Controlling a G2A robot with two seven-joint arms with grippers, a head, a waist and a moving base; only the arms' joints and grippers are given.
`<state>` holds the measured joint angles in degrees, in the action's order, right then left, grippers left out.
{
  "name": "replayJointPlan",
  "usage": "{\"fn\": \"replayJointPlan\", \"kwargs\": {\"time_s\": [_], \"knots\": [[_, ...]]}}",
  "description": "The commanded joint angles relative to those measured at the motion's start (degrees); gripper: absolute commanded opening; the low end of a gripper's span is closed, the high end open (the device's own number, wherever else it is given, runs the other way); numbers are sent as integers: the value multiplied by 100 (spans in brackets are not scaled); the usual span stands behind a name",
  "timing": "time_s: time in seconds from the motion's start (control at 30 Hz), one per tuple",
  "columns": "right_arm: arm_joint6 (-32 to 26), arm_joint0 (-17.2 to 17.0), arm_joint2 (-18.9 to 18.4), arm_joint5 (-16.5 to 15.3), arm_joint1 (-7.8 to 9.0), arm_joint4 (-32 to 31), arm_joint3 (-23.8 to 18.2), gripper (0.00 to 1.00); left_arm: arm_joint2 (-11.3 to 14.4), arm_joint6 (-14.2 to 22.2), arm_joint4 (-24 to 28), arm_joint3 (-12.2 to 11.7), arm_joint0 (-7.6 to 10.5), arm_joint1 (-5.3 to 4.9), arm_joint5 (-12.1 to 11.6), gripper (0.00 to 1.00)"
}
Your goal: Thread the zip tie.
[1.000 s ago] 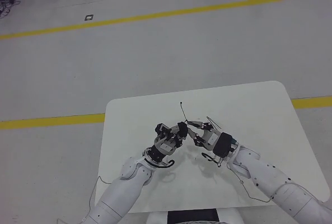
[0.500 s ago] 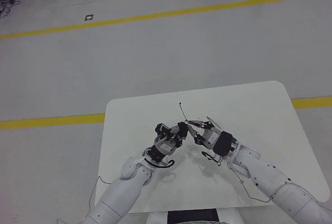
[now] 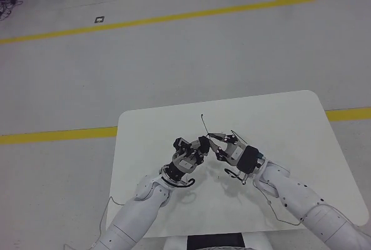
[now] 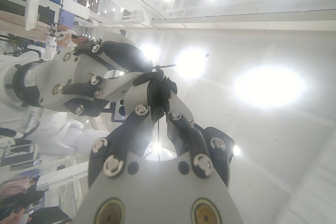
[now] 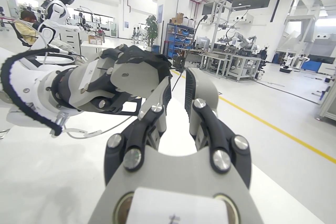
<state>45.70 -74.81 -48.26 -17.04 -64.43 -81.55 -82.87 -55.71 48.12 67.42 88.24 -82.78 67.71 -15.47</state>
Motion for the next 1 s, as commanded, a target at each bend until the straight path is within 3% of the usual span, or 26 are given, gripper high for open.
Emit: {"fn": "replayJointPlan", "kwargs": {"time_s": [0.0,0.97], "knots": [[-2,-5,-11,-2,-11,-9,5,15,0,0,0,0,0,0,0,0],[-59,-79,-177,-27,-149,-173,1,9,0,0,0,0,0,0,0,0]]}}
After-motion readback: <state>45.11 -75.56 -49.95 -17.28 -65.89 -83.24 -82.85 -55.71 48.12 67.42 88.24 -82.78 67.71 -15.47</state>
